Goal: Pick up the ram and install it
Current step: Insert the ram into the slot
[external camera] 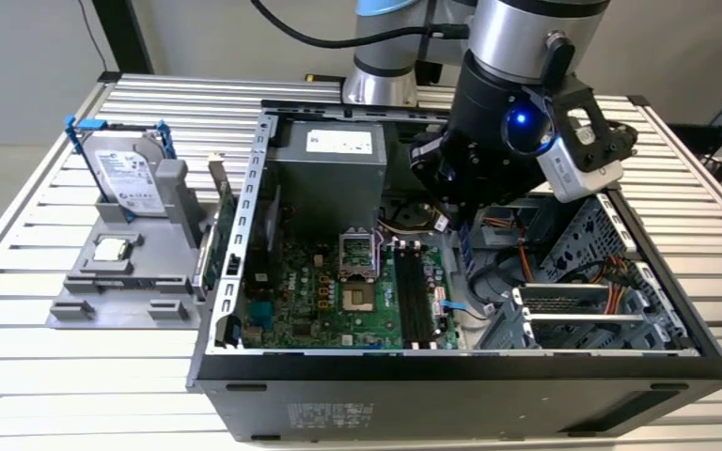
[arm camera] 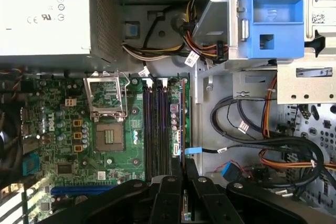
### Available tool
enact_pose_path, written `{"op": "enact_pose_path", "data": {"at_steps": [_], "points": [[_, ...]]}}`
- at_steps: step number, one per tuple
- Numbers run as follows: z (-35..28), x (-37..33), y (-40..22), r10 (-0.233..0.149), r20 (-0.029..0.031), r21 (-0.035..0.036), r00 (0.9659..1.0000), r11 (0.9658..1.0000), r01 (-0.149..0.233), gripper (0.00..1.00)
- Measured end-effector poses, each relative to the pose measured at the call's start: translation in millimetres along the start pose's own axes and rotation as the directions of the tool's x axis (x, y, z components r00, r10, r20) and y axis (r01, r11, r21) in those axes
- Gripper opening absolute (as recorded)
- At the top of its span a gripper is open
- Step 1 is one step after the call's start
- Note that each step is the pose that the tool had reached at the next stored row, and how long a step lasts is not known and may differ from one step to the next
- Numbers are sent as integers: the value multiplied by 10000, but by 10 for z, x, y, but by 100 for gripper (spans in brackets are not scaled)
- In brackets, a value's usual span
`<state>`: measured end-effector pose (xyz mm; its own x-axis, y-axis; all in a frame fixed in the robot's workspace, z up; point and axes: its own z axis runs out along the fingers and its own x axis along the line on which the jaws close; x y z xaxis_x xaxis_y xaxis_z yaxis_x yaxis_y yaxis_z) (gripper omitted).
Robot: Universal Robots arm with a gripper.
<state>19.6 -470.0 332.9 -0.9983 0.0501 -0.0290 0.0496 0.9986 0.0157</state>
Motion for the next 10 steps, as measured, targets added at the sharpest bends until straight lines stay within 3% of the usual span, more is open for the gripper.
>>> {"op": "enact_pose_path", "data": {"at_steps": [10], "points": [[25, 1, 1, 0, 0, -1, 10000, 10000, 0, 0]]}}
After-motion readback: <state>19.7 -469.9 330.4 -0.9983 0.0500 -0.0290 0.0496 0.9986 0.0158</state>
